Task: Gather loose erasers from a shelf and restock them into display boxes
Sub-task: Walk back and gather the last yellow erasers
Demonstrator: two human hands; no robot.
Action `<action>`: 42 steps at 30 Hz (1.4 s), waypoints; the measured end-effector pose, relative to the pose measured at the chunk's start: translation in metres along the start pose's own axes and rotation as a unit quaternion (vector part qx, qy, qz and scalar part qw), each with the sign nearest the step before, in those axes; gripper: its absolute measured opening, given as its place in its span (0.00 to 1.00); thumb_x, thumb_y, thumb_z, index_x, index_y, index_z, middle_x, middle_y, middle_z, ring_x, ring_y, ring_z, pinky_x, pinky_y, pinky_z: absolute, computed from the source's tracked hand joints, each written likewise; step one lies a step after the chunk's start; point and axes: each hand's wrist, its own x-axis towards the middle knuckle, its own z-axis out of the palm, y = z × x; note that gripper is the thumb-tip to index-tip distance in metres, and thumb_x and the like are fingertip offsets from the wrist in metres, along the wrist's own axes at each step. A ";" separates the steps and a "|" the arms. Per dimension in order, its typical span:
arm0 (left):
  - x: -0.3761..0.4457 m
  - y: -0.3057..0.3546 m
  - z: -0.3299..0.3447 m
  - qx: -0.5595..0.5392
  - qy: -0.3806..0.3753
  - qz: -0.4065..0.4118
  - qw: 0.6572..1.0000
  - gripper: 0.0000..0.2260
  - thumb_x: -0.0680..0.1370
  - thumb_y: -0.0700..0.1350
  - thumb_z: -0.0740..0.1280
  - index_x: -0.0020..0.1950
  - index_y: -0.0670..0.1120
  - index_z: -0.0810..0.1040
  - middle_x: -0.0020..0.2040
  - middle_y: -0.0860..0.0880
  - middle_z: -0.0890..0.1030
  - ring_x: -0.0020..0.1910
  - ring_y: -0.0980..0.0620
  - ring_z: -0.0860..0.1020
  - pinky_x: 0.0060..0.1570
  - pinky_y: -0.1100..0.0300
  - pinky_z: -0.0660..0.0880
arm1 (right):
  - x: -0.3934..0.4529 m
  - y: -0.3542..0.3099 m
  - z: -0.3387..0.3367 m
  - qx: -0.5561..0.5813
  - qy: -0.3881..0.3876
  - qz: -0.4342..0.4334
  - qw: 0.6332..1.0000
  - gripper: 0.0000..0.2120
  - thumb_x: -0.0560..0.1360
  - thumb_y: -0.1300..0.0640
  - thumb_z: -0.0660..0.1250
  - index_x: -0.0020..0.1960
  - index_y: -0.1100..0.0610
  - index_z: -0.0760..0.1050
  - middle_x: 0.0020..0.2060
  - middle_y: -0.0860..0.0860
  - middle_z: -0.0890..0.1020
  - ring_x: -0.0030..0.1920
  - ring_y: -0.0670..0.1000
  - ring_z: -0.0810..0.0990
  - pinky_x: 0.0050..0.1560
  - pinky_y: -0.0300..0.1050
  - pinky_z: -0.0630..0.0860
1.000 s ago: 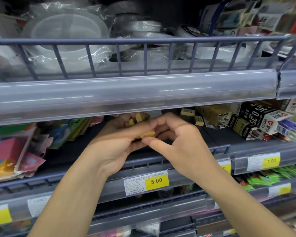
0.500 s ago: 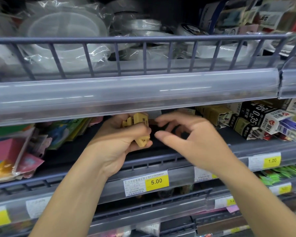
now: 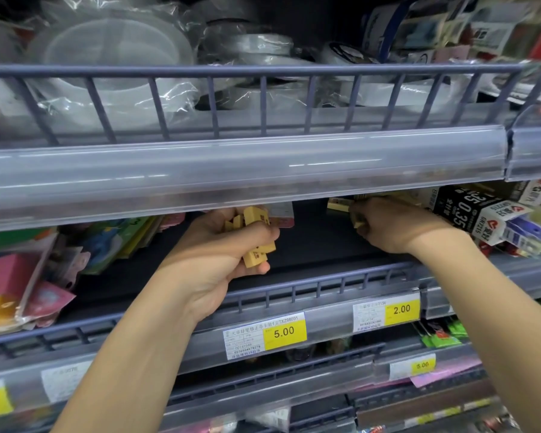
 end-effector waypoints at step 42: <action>-0.009 0.009 -0.003 -0.102 -0.016 -0.055 0.993 0.22 0.53 0.34 0.79 0.47 0.39 0.84 0.43 0.42 0.86 0.41 0.46 0.88 0.29 0.60 0.78 | 0.005 -0.010 -0.001 0.122 0.050 -0.027 0.991 0.23 0.81 0.46 0.64 0.73 0.50 0.69 0.70 0.51 0.75 0.68 0.56 0.73 0.60 0.41 0.67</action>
